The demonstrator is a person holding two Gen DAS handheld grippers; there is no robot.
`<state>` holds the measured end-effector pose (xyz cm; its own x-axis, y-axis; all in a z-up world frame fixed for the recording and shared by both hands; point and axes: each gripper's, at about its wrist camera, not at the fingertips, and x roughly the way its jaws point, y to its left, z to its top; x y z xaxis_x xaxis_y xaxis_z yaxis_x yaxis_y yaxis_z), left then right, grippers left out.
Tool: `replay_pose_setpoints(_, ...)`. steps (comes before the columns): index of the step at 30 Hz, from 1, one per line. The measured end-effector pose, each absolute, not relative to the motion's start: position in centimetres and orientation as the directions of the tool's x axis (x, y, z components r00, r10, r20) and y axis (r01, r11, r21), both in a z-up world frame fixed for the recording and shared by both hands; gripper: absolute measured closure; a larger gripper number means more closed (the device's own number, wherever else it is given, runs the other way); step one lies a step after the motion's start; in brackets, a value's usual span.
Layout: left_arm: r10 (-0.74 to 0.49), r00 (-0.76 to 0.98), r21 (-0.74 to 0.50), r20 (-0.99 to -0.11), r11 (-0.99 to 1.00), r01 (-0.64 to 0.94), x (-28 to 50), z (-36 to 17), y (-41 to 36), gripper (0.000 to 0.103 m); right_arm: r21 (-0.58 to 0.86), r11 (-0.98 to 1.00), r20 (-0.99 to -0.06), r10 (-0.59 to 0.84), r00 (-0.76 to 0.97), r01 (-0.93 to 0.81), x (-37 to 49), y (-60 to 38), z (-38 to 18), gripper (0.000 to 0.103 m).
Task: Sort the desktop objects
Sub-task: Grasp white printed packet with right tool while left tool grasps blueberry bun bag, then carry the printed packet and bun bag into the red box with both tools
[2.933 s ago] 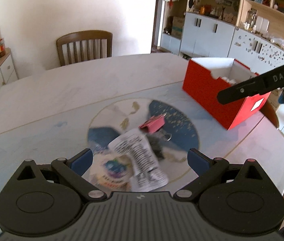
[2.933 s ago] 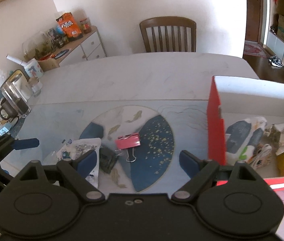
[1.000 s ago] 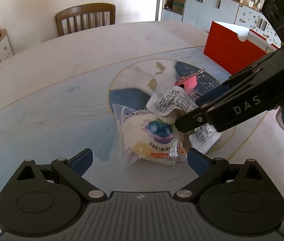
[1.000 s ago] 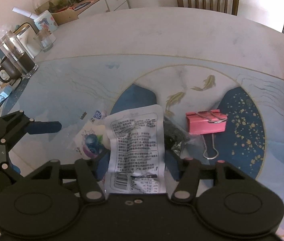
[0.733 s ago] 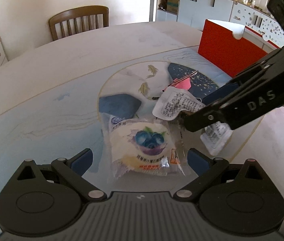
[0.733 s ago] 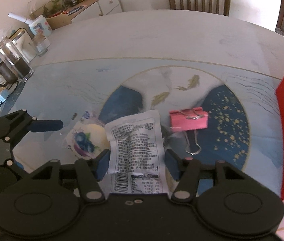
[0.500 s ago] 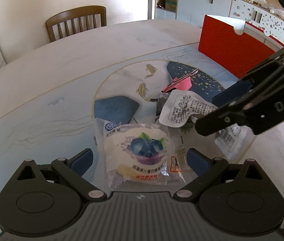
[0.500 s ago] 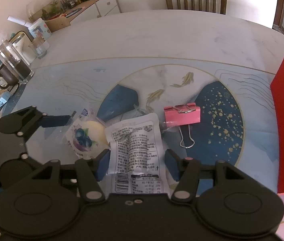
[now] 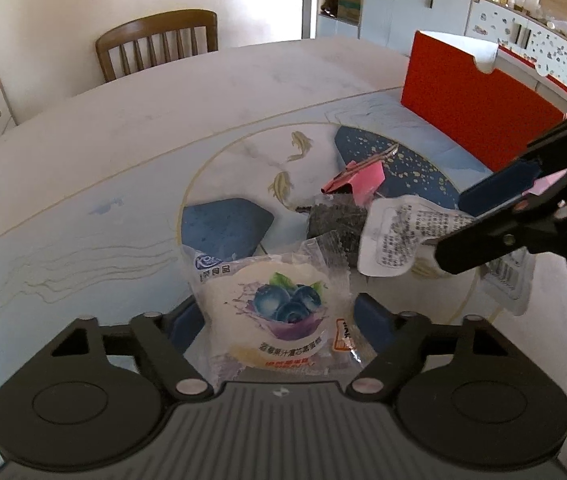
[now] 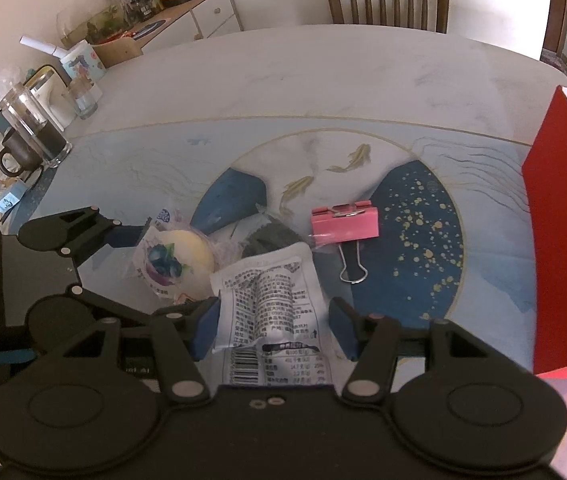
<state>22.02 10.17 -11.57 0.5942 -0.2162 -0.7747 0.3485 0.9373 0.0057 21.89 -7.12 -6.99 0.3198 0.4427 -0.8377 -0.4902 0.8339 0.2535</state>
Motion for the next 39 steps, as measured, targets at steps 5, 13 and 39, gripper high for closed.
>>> replay_pose_setpoints(5,-0.215,0.61,-0.008,-0.762,0.946,0.324,21.9,-10.9,10.2,0.04,0.261,0.835,-0.831,0.45,0.327,-0.485,21.6,-8.3,-6.3,0.045)
replay_pose_setpoints(13,-0.204,0.627,-0.034,-0.751,0.962,0.273,21.3,-10.3,10.2,0.05,0.26,0.835,-0.817,0.458,0.351,-0.485,21.5,-10.0,-4.9,0.045)
replay_pose_setpoints(39,-0.287,0.675,-0.123,-0.68,0.952,0.28,17.6,-2.1,3.0,0.05,0.266,0.826,-0.754,0.5,0.427,-0.497,20.8,-20.4,0.8,0.045)
